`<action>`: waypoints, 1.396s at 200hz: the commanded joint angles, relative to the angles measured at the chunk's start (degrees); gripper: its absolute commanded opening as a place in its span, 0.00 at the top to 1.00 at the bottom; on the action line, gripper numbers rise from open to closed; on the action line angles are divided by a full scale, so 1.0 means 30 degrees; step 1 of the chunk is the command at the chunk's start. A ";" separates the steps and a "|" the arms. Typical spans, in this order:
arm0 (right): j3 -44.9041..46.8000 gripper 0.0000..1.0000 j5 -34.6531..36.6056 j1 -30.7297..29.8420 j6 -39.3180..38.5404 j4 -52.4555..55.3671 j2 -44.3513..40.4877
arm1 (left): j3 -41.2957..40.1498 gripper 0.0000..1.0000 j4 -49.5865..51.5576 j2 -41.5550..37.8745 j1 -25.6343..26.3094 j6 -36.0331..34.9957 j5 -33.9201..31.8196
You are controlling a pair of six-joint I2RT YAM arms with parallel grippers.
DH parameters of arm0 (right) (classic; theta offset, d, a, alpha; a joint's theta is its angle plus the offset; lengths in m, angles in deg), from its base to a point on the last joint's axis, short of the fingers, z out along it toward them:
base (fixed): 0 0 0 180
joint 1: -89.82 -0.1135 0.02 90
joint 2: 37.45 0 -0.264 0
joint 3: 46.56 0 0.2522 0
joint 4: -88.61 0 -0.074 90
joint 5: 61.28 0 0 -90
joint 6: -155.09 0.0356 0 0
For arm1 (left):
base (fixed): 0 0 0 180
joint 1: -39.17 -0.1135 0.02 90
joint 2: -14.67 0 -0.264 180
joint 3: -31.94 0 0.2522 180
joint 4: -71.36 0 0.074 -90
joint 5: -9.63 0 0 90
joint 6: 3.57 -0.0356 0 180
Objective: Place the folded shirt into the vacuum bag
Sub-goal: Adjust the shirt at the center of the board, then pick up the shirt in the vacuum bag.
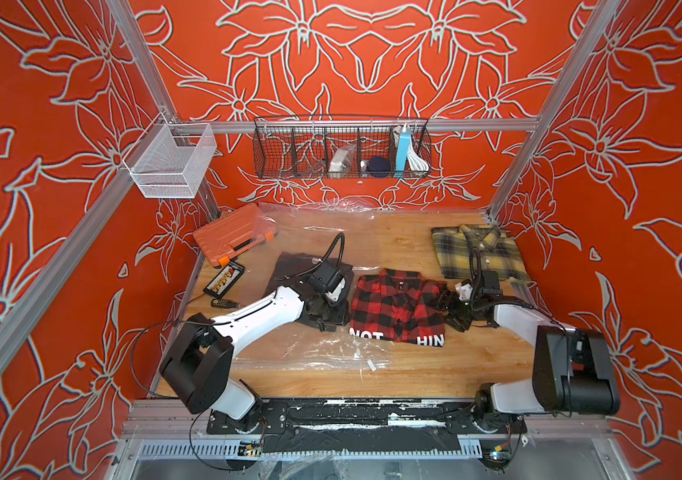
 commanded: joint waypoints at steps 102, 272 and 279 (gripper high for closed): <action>-0.2633 0.94 0.2035 -0.0101 -0.1973 0.1834 0.1894 | 0.6144 0.54 -0.4827 0.8642 0.0510 0.0351 0.3479; -0.8610 0.96 1.0282 -0.5817 -0.4630 0.8234 0.1100 | 0.5465 0.56 -0.9378 1.0800 0.0945 0.1829 0.4082; -0.8888 0.96 1.0188 -0.6118 -0.4429 0.8362 0.1101 | 0.5519 0.56 -0.9553 1.1137 0.0936 0.1924 0.4054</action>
